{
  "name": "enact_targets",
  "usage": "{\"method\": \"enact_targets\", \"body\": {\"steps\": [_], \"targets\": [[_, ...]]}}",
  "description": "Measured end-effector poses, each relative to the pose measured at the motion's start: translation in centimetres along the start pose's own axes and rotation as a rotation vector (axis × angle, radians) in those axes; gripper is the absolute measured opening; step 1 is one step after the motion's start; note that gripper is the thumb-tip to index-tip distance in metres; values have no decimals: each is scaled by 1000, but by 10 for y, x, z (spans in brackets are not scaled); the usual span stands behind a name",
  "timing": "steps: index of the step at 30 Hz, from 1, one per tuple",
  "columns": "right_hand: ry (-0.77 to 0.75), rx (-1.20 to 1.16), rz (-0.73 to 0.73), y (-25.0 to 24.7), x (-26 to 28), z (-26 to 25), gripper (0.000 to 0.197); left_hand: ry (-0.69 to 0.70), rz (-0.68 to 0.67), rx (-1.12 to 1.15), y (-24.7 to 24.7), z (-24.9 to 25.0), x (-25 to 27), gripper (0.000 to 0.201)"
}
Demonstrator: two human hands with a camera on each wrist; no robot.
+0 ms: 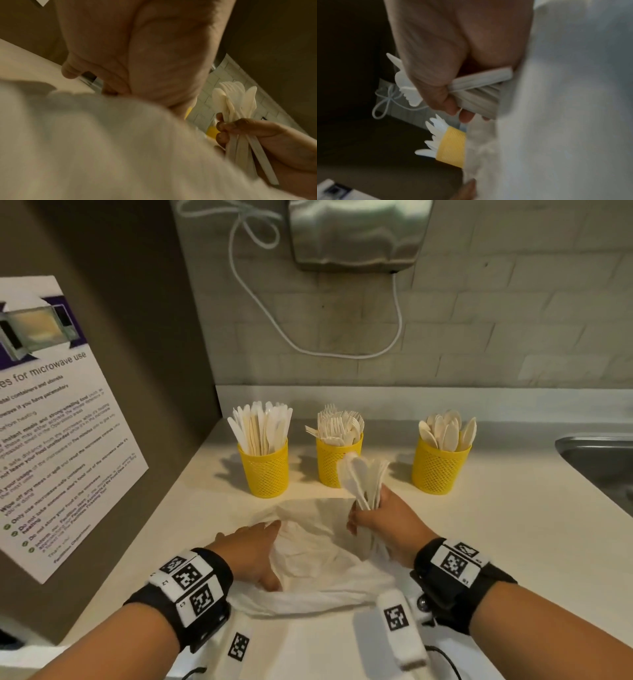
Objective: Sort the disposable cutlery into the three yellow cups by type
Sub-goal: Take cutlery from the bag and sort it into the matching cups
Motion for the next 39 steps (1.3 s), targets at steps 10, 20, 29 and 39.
{"method": "enact_targets", "body": {"steps": [10, 20, 29, 39], "targets": [[-16, -482, -156, -1, -5, -51, 27, 418, 407, 1023, -119, 86, 48, 23], [-53, -221, -165, 14, 9, -38, 36, 319, 464, 1373, -86, 106, 19, 12], [163, -384, -72, 5, 8, -12, 11, 332, 470, 1722, -85, 90, 18, 9], [-195, 813, 192, -10, -1, -34, 39, 406, 449, 1331, -69, 123, 22, 20]]}}
Point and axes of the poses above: each hand's wrist, its own x-axis away from the middle knuckle, its own y-axis out of the palm, z = x × y, the point moved 9 cm from there along -x, towards the middle knuckle, and after that the axes turned 8 degrees about x, right-handed, at the moved point
